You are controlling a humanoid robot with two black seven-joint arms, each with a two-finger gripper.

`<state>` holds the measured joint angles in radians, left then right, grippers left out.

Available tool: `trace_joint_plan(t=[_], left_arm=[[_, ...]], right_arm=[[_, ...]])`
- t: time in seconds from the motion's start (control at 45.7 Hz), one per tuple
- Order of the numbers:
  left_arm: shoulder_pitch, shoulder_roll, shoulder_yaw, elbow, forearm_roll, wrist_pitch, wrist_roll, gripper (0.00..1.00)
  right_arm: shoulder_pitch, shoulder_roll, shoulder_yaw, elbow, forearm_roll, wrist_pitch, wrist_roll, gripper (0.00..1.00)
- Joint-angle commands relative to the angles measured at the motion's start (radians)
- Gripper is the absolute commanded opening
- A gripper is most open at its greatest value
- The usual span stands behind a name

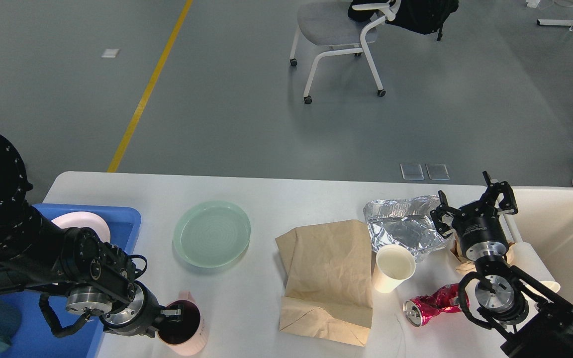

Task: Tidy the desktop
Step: 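Grasp the pink mug with the left gripper, then lift the pink mug and set it down in the blue tray corner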

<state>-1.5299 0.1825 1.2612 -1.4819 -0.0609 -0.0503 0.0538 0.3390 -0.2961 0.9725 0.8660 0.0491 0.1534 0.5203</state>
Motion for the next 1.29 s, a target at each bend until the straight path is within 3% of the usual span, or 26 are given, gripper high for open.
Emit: trace_joint_plan(t=[0.0,0.219,0.328,0.46,0.657,0.919,1.27], left_arm=[[0.001,0.0,0.0,0.002,0.001,0.001,0.0,0.22],[0.004,-0.005,0.0,0.002,0.003,0.001,0.001,0.16],[0.004,-0.006,0.0,0.002,0.004,-0.002,0.052,0.0],[-0.003,-0.005,-0.003,0.002,0.004,-0.005,0.075,0.0],[-0.05,0.023,0.006,-0.012,0.006,-0.04,0.067,0.0],[-0.332,0.156,0.046,-0.098,0.007,-0.298,0.064,0.0],[-0.91,0.193,0.24,-0.163,0.009,-0.697,0.061,0.0]], right_arm=[[0.0,0.0,0.0,-0.001,0.0,0.0,0.0,1.0],[0.0,0.0,0.0,-0.001,0.0,0.0,0.0,1.0],[0.0,0.0,0.0,-0.001,0.0,0.0,0.001,1.0],[0.0,0.0,0.0,-0.001,0.0,0.0,0.0,1.0],[0.0,0.0,0.0,-0.001,0.0,0.0,0.0,1.0],[0.0,0.0,0.0,-0.001,0.0,0.0,0.0,1.0],[0.0,0.0,0.0,-0.002,0.0,0.0,0.0,1.0]])
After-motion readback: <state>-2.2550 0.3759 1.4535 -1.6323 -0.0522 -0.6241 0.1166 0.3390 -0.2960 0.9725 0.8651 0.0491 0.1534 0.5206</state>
